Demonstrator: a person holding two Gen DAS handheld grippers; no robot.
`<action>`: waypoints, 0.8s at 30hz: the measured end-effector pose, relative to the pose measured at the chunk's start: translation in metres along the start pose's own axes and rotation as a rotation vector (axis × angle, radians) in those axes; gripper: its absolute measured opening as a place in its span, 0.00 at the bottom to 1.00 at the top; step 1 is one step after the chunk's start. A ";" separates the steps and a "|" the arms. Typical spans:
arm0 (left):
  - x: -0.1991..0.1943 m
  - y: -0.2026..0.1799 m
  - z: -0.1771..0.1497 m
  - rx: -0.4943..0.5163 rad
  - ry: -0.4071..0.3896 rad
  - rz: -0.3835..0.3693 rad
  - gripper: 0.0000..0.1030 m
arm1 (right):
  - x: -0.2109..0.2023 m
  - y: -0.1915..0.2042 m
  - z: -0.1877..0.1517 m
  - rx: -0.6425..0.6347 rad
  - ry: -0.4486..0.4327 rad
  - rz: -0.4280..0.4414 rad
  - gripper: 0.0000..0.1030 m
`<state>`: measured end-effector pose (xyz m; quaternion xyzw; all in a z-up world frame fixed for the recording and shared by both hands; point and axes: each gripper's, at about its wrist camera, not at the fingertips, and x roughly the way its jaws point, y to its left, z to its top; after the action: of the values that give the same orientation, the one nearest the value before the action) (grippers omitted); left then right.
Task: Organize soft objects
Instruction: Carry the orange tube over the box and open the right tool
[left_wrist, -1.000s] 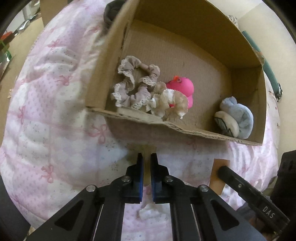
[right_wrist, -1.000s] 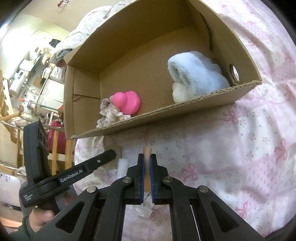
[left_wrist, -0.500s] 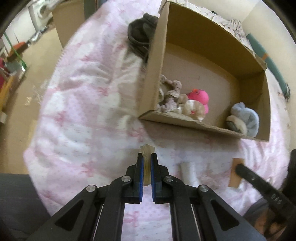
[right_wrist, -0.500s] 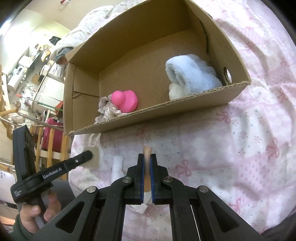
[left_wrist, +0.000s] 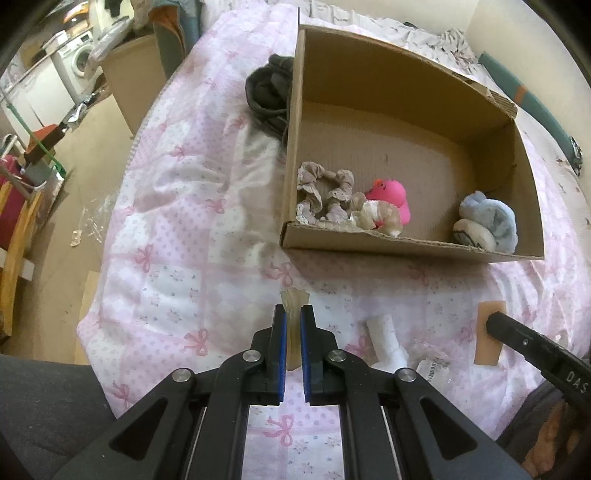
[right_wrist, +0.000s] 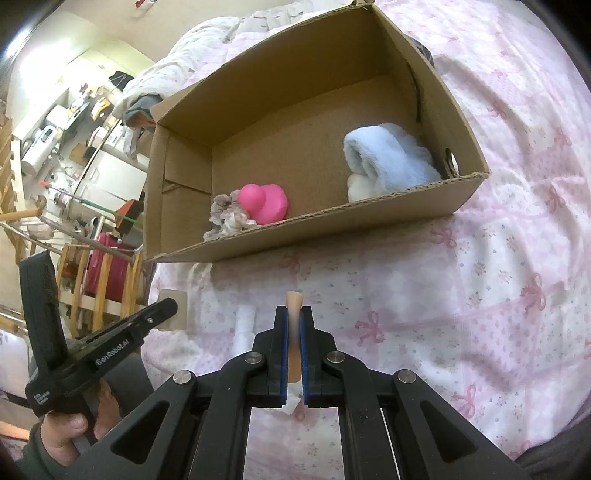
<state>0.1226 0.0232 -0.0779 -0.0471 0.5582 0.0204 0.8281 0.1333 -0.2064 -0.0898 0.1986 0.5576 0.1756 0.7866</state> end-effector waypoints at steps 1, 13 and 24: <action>-0.003 0.000 0.000 0.000 -0.013 0.002 0.06 | -0.001 0.001 0.000 -0.007 -0.005 0.005 0.07; -0.033 0.000 0.002 -0.043 -0.118 -0.008 0.06 | -0.052 0.033 0.005 -0.143 -0.262 0.142 0.07; -0.074 -0.013 0.069 0.037 -0.247 0.011 0.06 | -0.082 0.037 0.056 -0.175 -0.394 0.148 0.07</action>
<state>0.1595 0.0186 0.0167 -0.0259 0.4527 0.0205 0.8910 0.1583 -0.2222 0.0122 0.2004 0.3599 0.2385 0.8795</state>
